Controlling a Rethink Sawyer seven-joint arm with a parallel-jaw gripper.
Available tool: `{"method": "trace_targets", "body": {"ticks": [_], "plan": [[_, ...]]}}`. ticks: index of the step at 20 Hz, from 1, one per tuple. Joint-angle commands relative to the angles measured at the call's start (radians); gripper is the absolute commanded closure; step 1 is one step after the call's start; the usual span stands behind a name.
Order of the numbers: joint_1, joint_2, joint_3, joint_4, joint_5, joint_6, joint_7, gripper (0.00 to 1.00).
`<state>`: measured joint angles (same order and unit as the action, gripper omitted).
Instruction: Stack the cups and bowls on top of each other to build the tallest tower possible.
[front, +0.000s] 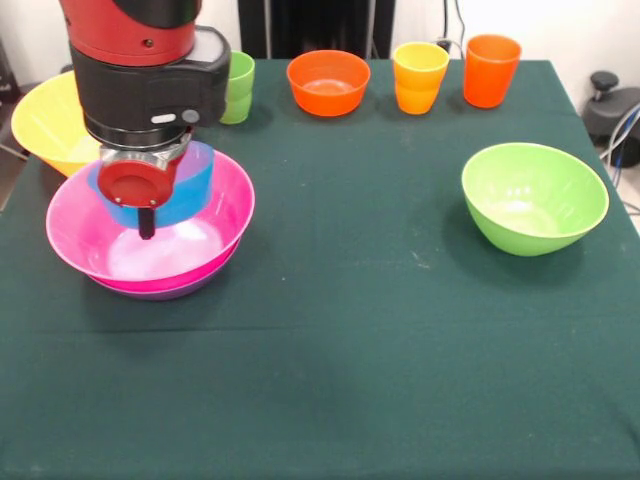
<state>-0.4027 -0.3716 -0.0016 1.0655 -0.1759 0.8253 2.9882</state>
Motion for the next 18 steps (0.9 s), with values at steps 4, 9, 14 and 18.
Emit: {"method": "trace_targets", "body": {"ticks": [4, 9, 14, 18], "plan": [[-0.009, -0.012, 0.024, 0.057, 0.036, -0.018, -0.002, 1.00], [-0.013, -0.008, 0.024, 0.053, 0.041, -0.019, -0.022, 1.00], [-0.015, -0.003, 0.021, 0.041, 0.045, -0.013, -0.029, 1.00], [-0.015, 0.001, 0.016, 0.031, 0.052, 0.000, -0.033, 0.00]]}}
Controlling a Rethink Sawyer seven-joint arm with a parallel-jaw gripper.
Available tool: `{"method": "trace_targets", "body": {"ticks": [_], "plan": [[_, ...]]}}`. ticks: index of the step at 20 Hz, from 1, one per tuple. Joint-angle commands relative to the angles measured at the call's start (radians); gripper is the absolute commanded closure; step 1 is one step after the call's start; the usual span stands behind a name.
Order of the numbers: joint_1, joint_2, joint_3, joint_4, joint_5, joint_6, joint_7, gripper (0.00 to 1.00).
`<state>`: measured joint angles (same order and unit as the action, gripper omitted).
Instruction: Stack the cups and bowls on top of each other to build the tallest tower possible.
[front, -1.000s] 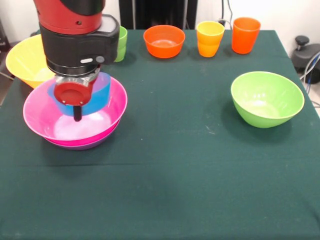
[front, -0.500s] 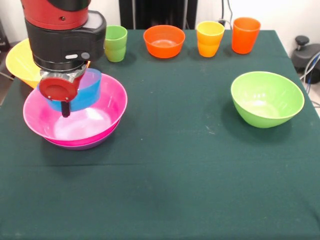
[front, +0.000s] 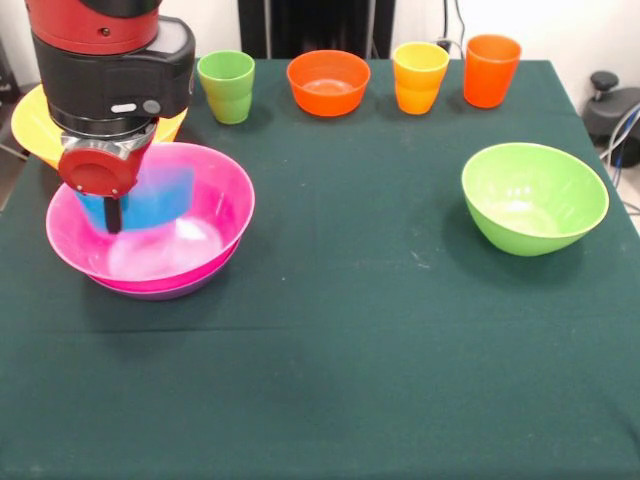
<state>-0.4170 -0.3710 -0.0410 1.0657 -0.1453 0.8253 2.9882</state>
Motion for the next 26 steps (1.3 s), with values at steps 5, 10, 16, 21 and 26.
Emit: {"method": "trace_targets", "body": {"ticks": [5, 10, 16, 21, 26], "plan": [[0.011, 0.001, 0.048, 0.035, 0.029, 0.003, -0.027, 0.00], [0.018, 0.002, 0.041, 0.037, 0.036, -0.001, -0.028, 0.00], [0.048, -0.044, 0.015, 0.067, 0.054, 0.018, 0.012, 0.00], [0.093, -0.079, -0.005, 0.070, 0.099, 0.088, 0.074, 0.00], [0.107, -0.089, -0.029, 0.059, 0.132, 0.120, 0.076, 0.00]]}}
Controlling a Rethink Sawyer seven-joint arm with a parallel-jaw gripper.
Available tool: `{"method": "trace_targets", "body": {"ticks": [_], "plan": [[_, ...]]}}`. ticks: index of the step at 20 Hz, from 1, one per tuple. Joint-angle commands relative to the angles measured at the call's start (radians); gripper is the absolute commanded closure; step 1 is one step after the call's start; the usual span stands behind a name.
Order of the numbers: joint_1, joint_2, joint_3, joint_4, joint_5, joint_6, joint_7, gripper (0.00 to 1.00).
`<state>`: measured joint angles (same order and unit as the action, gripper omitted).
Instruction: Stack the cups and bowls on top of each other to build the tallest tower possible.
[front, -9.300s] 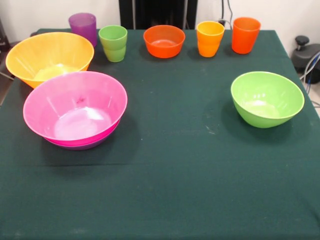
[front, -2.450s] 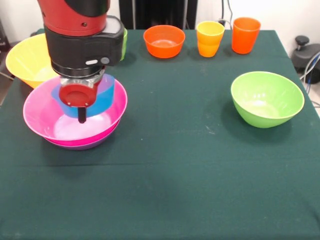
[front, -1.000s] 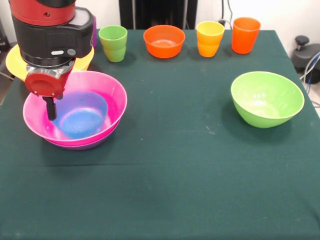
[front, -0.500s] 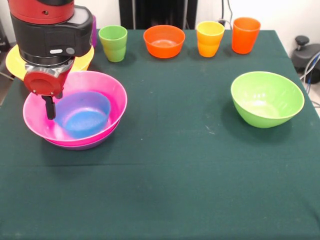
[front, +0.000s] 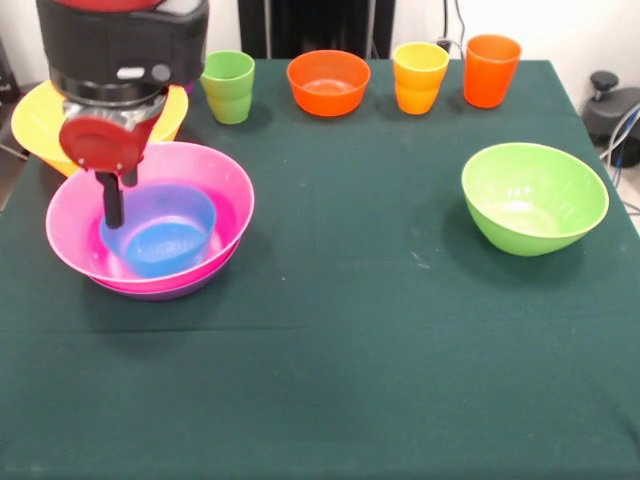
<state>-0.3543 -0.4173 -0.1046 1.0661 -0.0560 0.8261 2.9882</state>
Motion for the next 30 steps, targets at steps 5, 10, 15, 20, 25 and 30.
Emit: {"method": "trace_targets", "body": {"ticks": [5, 10, 15, 20, 25, 30], "plan": [[0.050, -0.032, 0.011, 0.028, 0.072, 0.143, 0.074, 0.00], [0.080, 0.009, -0.031, -0.026, 0.102, 0.162, 0.139, 0.00], [0.102, 0.053, -0.066, -0.072, 0.141, 0.169, 0.194, 0.00], [0.149, 0.093, -0.105, -0.088, 0.198, 0.154, 0.284, 0.00], [0.205, 0.098, -0.150, -0.049, 0.261, 0.118, 0.348, 0.00], [0.245, 0.106, -0.191, -0.030, 0.317, 0.111, 0.398, 0.00]]}}
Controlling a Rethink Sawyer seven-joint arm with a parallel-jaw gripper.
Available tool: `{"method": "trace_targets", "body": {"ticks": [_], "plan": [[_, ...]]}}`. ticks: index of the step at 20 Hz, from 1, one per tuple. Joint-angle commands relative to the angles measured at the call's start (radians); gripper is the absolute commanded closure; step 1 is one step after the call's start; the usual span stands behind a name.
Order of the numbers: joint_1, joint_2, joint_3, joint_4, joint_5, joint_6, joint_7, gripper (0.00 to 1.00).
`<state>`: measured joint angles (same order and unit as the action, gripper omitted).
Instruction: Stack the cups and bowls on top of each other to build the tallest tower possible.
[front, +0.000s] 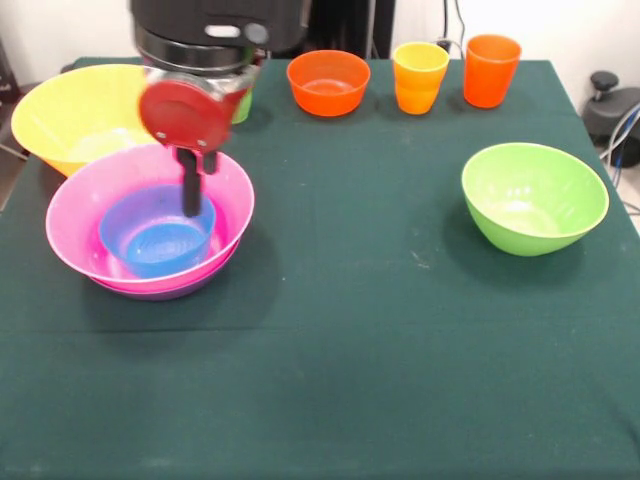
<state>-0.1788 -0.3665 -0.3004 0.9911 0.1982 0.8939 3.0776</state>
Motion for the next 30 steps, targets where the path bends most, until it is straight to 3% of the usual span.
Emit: {"method": "trace_targets", "body": {"ticks": [1, 16, 26, 30], "plan": [[0.074, 0.054, 0.001, 0.049, 0.070, 0.043, 0.313, 0.00], [0.144, 0.067, -0.069, 0.083, 0.185, 0.031, 0.392, 0.00], [0.223, 0.124, -0.153, 0.075, 0.284, 0.051, 0.526, 0.00], [0.253, 0.178, -0.171, 0.023, 0.334, 0.061, 0.587, 0.00]]}}
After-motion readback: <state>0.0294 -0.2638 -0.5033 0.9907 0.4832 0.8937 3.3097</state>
